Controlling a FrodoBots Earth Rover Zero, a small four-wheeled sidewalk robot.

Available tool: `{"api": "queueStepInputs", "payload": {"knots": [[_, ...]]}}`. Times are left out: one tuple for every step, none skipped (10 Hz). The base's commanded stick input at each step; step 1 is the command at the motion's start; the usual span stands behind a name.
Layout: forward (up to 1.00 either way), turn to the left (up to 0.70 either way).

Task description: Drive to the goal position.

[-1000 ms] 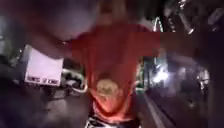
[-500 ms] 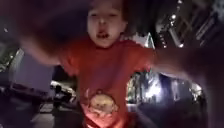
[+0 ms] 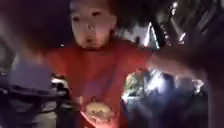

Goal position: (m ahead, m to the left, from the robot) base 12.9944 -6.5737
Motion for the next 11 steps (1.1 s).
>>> {"api": "queueStepInputs", "payload": {"knots": [[0.00,0.00],[0.00,0.00],[0.00,0.00],[0.00,0.00],[0.00,0.00],[0.00,0.00],[0.00,0.00],[0.04,0.00],[0.45,0.00],[0.45,0.00],[0.45,0.00]]}}
